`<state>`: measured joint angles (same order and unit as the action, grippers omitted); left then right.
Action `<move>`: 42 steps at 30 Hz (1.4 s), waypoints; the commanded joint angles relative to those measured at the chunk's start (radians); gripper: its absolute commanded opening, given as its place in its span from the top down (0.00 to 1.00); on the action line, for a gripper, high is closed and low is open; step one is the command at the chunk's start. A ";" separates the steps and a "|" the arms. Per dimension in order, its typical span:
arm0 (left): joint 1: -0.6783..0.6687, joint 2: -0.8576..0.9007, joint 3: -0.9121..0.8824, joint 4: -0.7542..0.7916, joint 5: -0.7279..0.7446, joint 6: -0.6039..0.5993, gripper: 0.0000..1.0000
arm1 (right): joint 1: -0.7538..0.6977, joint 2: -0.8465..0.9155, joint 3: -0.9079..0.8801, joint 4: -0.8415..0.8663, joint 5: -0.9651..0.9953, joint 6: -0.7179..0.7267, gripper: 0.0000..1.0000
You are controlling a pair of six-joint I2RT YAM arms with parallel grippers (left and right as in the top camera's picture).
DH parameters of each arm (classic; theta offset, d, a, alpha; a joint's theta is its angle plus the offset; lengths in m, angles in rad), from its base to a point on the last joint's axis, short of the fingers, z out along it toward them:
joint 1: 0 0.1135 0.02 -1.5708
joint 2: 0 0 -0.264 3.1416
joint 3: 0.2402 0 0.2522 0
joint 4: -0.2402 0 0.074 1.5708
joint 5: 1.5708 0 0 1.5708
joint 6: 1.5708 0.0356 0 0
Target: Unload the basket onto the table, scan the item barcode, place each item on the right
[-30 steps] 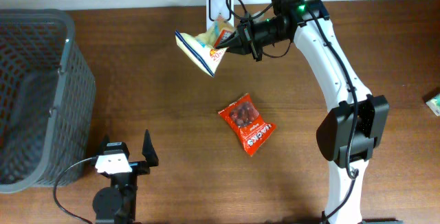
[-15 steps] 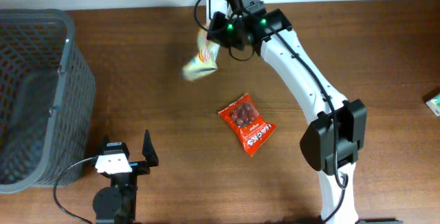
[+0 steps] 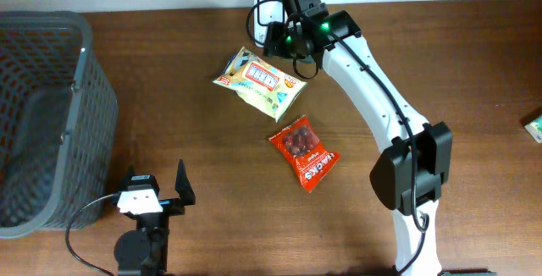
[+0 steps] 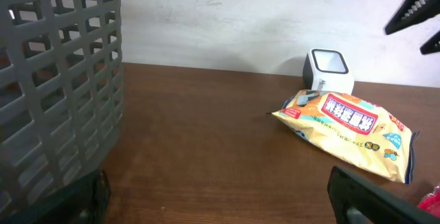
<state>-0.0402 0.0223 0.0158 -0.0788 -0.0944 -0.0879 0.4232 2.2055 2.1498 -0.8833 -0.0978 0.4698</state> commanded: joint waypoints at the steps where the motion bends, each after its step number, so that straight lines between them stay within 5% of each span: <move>1: -0.005 -0.004 -0.007 0.002 0.000 -0.005 0.01 | -0.003 0.076 -0.004 -0.003 0.024 -0.337 0.11; 2: -0.005 -0.004 -0.007 0.002 0.000 -0.005 0.01 | -0.003 0.083 -0.004 -0.003 0.026 -0.376 0.01; 6: -0.005 -0.004 -0.007 0.002 0.000 -0.005 0.01 | -0.015 0.092 -0.004 0.009 0.053 -0.436 0.01; 9: -0.005 -0.004 -0.007 0.002 0.000 -0.005 0.01 | -0.010 0.107 -0.005 0.026 0.031 -0.721 0.01; 15: -0.005 -0.004 -0.007 0.002 0.000 -0.005 0.01 | 0.044 0.159 -0.005 -0.029 0.031 -1.015 0.02; 27: -0.005 -0.004 -0.007 0.002 0.000 -0.005 0.01 | 0.063 0.284 -0.005 -0.007 0.031 -1.060 0.00; 30: -0.005 -0.004 -0.007 0.002 0.000 -0.005 0.01 | 0.063 0.299 -0.005 -0.007 0.032 -1.038 0.20; 32: -0.005 -0.004 -0.007 0.002 0.000 -0.005 0.01 | 0.063 0.301 -0.005 -0.007 0.032 -1.019 0.50; 37: -0.005 -0.004 -0.007 0.002 0.000 -0.005 0.01 | 0.063 0.301 -0.004 0.001 0.032 -0.867 0.96; 42: -0.005 -0.004 -0.007 0.002 0.000 -0.005 0.01 | 0.063 0.285 0.027 0.000 0.031 -0.724 0.96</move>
<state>-0.0402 0.0223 0.0158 -0.0788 -0.0944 -0.0879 0.4896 2.4771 2.1624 -0.8749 -0.0780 -0.3843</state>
